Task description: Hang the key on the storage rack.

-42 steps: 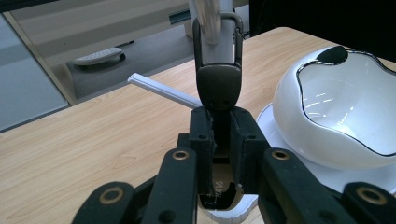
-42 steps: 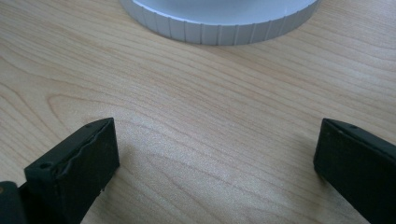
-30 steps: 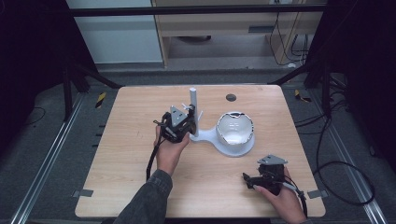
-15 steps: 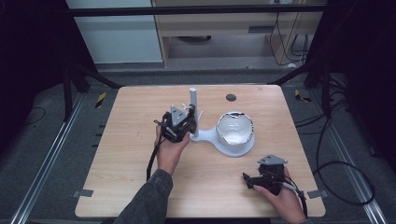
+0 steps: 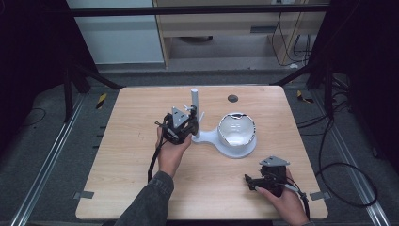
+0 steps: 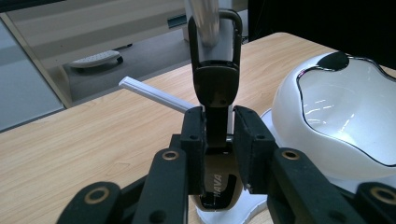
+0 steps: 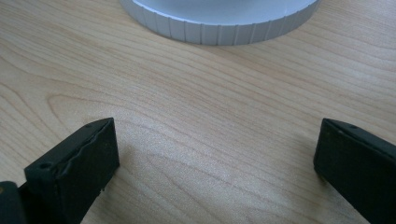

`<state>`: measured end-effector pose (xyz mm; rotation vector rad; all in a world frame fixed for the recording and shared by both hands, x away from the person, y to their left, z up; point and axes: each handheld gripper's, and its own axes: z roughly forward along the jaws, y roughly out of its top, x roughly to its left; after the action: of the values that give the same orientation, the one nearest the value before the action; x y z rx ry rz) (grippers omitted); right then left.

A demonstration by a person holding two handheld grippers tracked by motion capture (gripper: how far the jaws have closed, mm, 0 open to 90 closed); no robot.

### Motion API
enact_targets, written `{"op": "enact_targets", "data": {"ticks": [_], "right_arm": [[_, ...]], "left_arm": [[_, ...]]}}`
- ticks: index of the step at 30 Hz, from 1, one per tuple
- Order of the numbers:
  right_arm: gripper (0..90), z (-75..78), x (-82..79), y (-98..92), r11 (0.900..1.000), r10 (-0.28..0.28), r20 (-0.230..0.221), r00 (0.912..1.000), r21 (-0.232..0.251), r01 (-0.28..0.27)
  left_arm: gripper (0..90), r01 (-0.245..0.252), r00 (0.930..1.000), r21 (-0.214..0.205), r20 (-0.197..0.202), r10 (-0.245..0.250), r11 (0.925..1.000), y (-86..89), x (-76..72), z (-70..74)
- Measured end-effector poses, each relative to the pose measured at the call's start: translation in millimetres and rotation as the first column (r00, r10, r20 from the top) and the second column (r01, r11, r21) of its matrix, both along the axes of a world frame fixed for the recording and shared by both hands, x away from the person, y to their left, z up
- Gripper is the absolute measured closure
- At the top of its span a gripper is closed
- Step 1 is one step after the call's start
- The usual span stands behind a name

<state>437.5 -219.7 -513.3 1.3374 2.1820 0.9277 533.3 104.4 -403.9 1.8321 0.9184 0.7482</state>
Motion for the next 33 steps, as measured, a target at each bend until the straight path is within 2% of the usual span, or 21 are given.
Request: {"op": "enact_targets", "data": {"ticks": [9,15,19,22,26,27,29,33], "right_arm": [[0.4,0.0,0.0,0.0,1.0,0.0,0.0,1.0,0.0,0.0],[0.4,0.0,0.0,0.0,1.0,0.0,0.0,1.0,0.0,0.0],[0.4,0.0,0.0,0.0,1.0,0.0,0.0,1.0,0.0,0.0],[0.4,0.0,0.0,-0.1,1.0,0.001,0.001,1.0,0.0,-0.001],[0.4,0.0,0.0,0.0,1.0,0.001,0.0,1.0,0.0,-0.001],[0.4,0.0,0.0,0.0,1.0,0.0,0.0,1.0,0.0,0.0],[0.4,0.0,0.0,-0.1,1.0,0.001,0.0,1.0,0.0,-0.001],[0.4,0.1,0.1,0.0,1.0,0.001,0.0,1.0,0.0,-0.001]], "left_arm": [[68.0,-0.008,0.9999,-0.006,0.006,0.008,1.0,2.7,-4.2,-1.9],[61.1,-0.004,1.0,-0.003,0.006,0.004,1.0,6.2,-9.1,-3.4],[56.6,-0.003,0.9999,-0.02,-0.013,0.002,0.9998,10.3,-11.5,-4.1],[50.4,0.018,0.9996,-0.003,-0.023,-0.018,0.9998,10.8,-15.4,-4.4],[43.9,0.042,0.9984,-0.016,-0.036,-0.043,0.999,9.5,-18.2,-3.0],[38.4,0.051,0.9976,-0.015,-0.046,-0.052,0.9986,9.1,-18.7,-2.5],[34.9,0.083,0.9948,-0.005,-0.059,-0.083,0.9965,8.4,-21.3,-1.6],[30.0,0.105,0.9916,-0.001,-0.076,-0.105,0.9945,8.8,-25.3,-1.4]]}}
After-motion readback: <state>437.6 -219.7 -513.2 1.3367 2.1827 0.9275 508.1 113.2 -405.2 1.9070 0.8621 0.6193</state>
